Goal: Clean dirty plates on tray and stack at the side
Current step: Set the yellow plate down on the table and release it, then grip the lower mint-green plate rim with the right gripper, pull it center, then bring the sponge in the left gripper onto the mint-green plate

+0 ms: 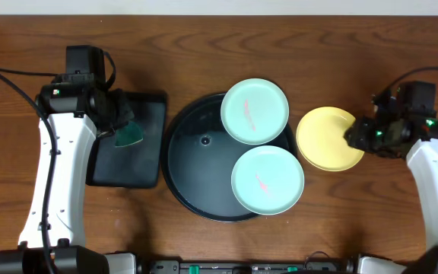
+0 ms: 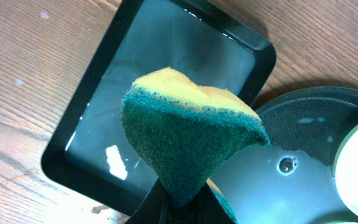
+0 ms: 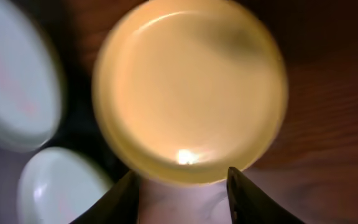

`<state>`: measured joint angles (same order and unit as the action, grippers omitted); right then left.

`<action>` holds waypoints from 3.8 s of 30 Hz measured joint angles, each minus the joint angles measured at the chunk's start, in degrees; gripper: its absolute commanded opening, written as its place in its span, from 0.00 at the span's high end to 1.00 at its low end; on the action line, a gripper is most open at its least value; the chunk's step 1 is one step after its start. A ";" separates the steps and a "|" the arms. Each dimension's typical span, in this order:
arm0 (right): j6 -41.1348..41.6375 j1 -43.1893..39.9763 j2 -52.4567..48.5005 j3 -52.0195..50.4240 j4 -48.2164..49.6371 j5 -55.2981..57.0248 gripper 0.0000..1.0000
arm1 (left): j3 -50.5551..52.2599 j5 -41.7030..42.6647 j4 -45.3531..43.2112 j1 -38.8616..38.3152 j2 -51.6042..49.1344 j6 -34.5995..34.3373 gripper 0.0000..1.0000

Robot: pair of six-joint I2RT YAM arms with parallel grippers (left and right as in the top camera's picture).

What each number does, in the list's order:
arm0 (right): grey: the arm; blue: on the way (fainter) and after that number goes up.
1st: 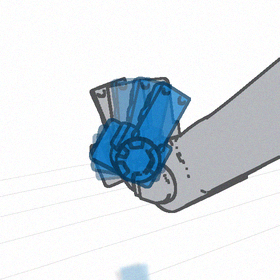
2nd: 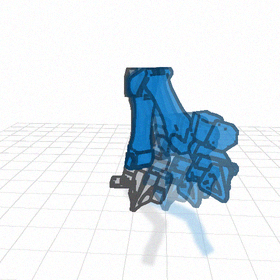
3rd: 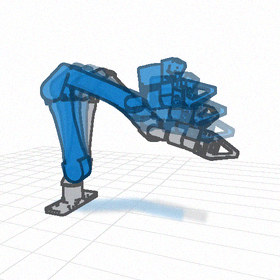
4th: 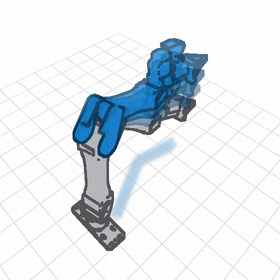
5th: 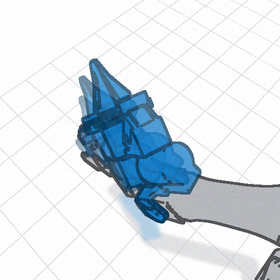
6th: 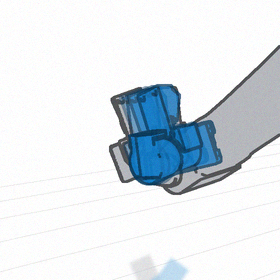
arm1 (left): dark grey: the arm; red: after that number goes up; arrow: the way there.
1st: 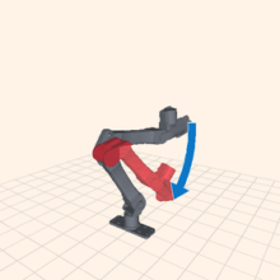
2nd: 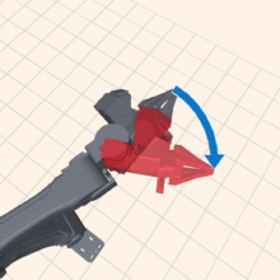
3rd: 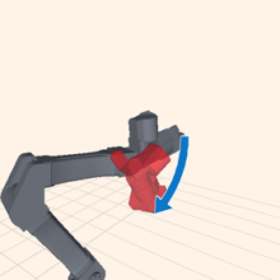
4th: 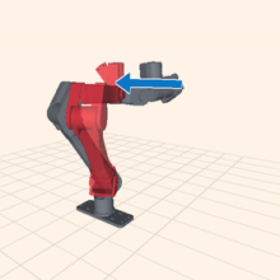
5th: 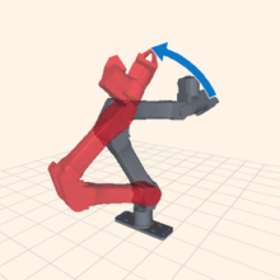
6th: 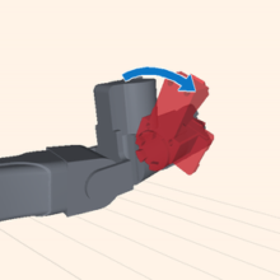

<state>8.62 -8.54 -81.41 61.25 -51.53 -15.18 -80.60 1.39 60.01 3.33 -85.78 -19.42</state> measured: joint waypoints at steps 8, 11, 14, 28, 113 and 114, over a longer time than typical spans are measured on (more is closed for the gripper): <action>-4.81 11.65 -2.73 -4.04 -1.40 -3.34 0.53 | 0.00 0.00 -0.09 0.00 0.00 0.00 0.93; -6.60 15.10 -4.96 -5.97 -0.44 -3.67 0.55 | 0.00 0.00 -0.20 0.00 0.00 0.00 0.93; -7.91 17.46 -7.74 -6.69 1.57 -4.00 0.57 | 0.00 0.00 -0.22 0.00 0.00 0.00 0.93; -10.58 19.65 -15.69 -6.64 5.14 -4.63 0.99 | 0.00 -0.02 -0.24 0.00 0.00 0.00 0.92; 25.70 44.65 -27.52 4.50 20.96 2.10 0.99 | 20.06 6.67 -20.00 -22.16 -9.05 0.48 0.92; 25.70 44.65 -27.54 4.50 20.98 2.10 0.99 | 21.05 6.64 -21.07 -22.16 -9.05 0.70 0.93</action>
<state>34.33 36.12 -108.95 65.76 -30.55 -13.08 -59.55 8.03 38.94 -18.83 -94.83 -18.72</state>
